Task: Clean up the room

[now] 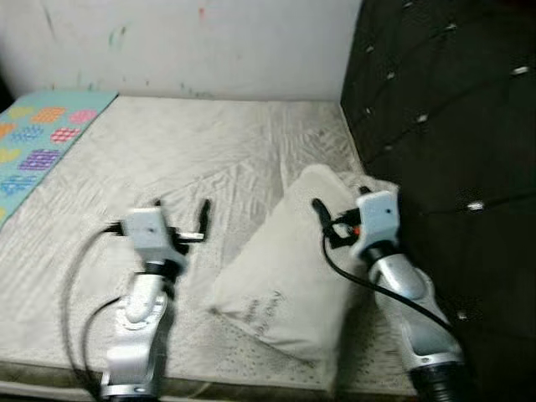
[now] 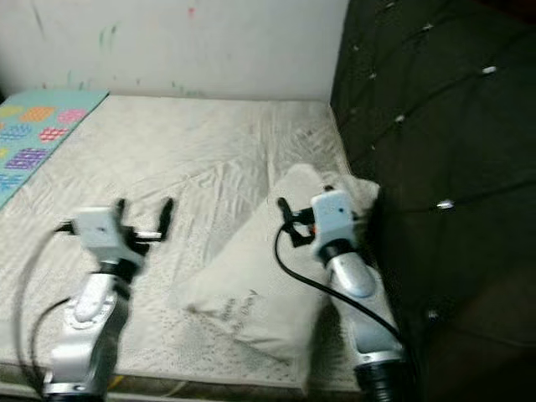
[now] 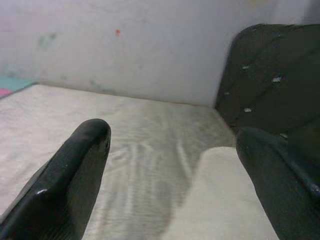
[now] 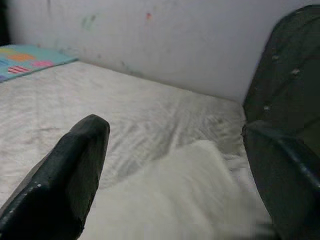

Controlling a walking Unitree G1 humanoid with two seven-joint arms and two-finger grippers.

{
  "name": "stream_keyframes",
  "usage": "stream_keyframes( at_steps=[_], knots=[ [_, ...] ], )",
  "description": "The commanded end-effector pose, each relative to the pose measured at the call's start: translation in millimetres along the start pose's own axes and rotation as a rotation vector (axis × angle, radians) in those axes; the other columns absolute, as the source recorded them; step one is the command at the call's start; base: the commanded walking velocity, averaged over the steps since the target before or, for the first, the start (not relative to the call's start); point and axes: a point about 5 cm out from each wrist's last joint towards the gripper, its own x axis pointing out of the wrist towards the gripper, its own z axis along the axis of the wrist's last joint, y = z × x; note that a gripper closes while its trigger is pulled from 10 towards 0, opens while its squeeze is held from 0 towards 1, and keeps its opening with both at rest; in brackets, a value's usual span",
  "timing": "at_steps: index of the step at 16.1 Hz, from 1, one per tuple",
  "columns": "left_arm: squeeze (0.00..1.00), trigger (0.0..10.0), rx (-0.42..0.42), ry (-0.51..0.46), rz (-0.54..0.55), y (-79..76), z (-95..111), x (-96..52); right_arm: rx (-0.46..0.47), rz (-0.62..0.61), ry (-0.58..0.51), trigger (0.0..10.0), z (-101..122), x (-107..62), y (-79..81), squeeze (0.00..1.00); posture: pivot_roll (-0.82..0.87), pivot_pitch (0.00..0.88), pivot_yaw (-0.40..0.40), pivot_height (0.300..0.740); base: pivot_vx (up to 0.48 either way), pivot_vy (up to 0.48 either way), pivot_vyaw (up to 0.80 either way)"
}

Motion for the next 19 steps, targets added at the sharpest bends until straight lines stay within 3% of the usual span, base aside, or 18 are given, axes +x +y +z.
stream_keyframes(
  at_steps=[1, 8, 11, 14, 19],
  knots=[
    [0.00, 10.0, 0.014, 0.006, 0.032, 8.5, 1.1, -0.7, 0.003, 0.002, -0.003, 10.0, 1.3, 1.7, 2.1, 0.00, -0.19, 0.000, -0.006, 0.740, 0.000, 0.000, 0.00],
    [0.00, 10.0, 0.008, -0.020, -0.008, 4.1, 4.0, -0.6, 0.002, 0.005, -0.003, 10.0, 1.3, 1.9, 1.2, 0.00, -0.19, 0.000, -0.008, 0.740, 0.000, 0.000, 0.00],
    [0.00, 10.0, 0.003, -0.027, -0.018, 3.1, 4.6, -0.8, 0.000, 0.002, -0.002, 10.0, 1.1, 2.0, 0.4, 0.00, -0.19, 0.000, -0.007, 0.740, 0.293, 0.000, 0.00],
    [0.00, 10.0, 0.000, -0.022, -0.007, 3.9, 4.2, -1.0, -0.002, 0.003, -0.002, 10.0, 1.2, 2.3, 0.0, 0.00, -0.19, 0.000, -0.010, 0.740, 0.311, 0.000, 0.00],
    [0.00, 10.0, 0.011, 0.016, 0.049, 9.9, -0.6, -0.2, -0.003, 0.007, 0.000, 10.0, 0.7, 2.6, 0.7, 0.00, -0.19, 0.000, -0.010, 0.740, 0.000, 0.000, 0.00]
  ],
)
